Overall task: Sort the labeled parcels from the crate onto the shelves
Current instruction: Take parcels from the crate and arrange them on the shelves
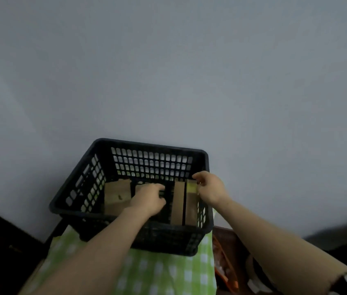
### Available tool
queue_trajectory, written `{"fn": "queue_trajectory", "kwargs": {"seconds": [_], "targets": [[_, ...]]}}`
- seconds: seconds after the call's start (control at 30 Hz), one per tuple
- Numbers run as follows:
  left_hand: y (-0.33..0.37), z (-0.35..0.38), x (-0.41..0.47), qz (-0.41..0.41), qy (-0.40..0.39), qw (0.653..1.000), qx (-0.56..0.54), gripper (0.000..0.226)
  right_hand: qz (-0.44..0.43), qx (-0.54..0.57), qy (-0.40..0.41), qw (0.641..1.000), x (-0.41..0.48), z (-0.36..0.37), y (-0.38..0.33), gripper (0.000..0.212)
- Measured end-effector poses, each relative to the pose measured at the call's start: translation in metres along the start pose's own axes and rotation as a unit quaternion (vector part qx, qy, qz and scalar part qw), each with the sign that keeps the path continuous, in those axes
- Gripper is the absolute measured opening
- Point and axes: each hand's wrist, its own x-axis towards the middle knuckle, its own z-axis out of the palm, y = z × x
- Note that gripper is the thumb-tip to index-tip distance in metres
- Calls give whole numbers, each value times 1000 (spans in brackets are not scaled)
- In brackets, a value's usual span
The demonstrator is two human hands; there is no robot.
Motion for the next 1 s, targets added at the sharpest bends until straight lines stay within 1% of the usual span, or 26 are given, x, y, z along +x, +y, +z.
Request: {"fn": "queue_trajectory", "kwargs": {"seconds": [0.17,0.3,0.37,0.5,0.53,0.63,0.67,0.73,0.77,0.8,0.9,1.0], "targets": [[14,46,89,-14,-89,995,44,40,14,32,24,999,66,-6,5,40],[18,87,132,-66,-160,981,84,13,2,41,19,999,108,-3,12,39],[19,102,148,-86,-183,974,99,15,-16,56,13,998,127,0,12,37],[17,124,171,-134,-225,961,93,34,-57,76,-22,995,154,11,16,34],[16,128,175,-153,-224,959,78,42,-71,70,-36,994,159,13,18,35],[17,137,185,-195,-224,955,24,76,-94,68,-71,991,169,15,25,38],[18,140,187,-202,-221,954,11,84,-98,71,-80,989,170,15,27,39],[20,142,185,-216,-202,955,0,93,-114,63,-98,987,170,16,32,39],[20,141,181,-223,-186,957,-1,93,-127,53,-106,985,169,15,34,39],[19,138,177,-230,-167,959,-3,88,-141,43,-115,982,169,14,37,39],[17,109,162,-245,-97,964,-34,59,-161,40,-133,977,171,7,38,38],[15,53,140,-276,-14,953,-128,46,-143,67,-132,979,170,-4,31,35]]}}
